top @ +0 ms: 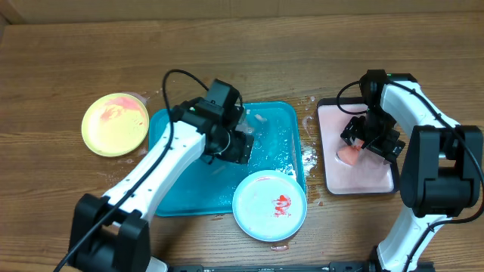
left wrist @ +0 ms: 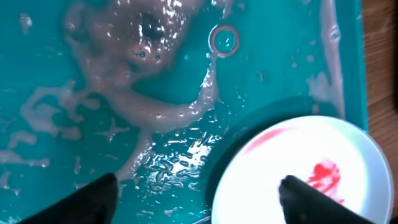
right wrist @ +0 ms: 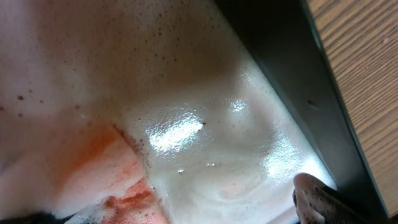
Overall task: Clean dirty plates on tray and stack at the side
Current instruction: 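Move the left gripper back over the tray toward the white plate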
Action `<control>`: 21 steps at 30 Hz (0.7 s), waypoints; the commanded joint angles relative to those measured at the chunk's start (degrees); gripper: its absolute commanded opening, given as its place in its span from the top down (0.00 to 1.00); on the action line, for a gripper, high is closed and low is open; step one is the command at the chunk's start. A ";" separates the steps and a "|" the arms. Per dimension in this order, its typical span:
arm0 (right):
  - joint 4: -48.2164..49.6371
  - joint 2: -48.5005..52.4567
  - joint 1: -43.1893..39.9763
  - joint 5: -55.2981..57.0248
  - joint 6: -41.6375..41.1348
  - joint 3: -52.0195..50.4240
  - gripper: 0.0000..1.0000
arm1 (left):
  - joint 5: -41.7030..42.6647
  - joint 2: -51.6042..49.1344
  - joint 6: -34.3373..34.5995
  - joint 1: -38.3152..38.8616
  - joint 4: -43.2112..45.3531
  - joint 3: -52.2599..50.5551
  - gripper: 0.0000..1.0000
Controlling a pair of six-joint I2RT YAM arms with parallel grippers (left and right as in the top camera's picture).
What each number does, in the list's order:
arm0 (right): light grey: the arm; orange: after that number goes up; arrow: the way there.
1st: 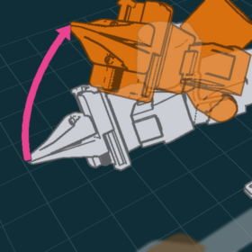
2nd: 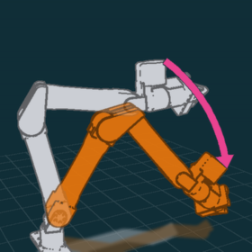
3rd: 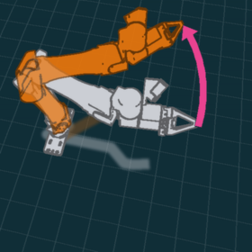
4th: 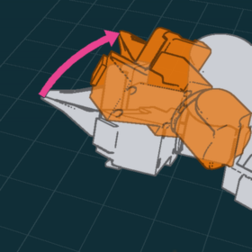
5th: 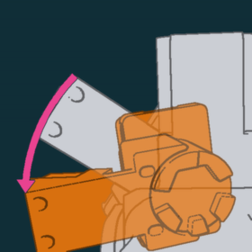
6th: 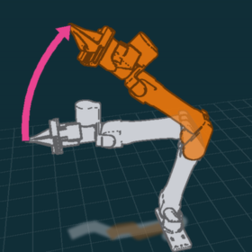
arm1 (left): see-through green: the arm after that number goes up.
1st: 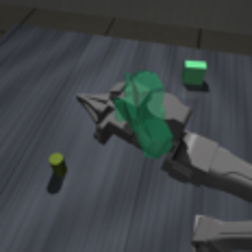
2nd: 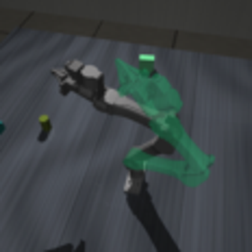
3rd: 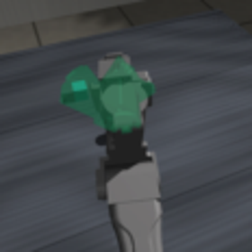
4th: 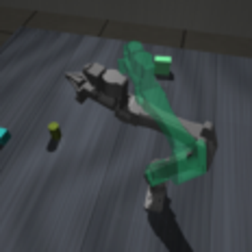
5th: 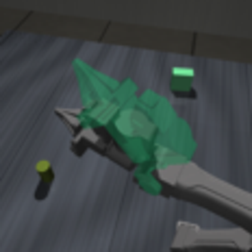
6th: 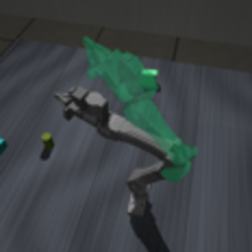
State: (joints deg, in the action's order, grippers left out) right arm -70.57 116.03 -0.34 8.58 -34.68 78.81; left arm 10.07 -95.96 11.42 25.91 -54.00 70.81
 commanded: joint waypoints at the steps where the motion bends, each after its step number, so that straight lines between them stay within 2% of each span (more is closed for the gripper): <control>1: -0.66 2.71 0.83 -2.10 0.61 -1.09 0.00 | -1.29 -3.23 -1.60 -0.07 0.35 0.24 0.16; 17: -2.73 -14.95 1.99 1.88 0.37 2.56 0.00 | -1.27 -6.78 -1.64 -0.07 3.39 0.24 0.16; 21: -3.96 -17.05 1.99 1.86 0.39 2.56 0.00 | -1.27 -6.78 -2.51 -0.07 3.61 0.24 0.12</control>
State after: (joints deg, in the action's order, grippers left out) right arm -74.26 100.42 1.58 9.47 -34.46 80.25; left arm 9.19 -101.93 11.09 25.85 -50.57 70.78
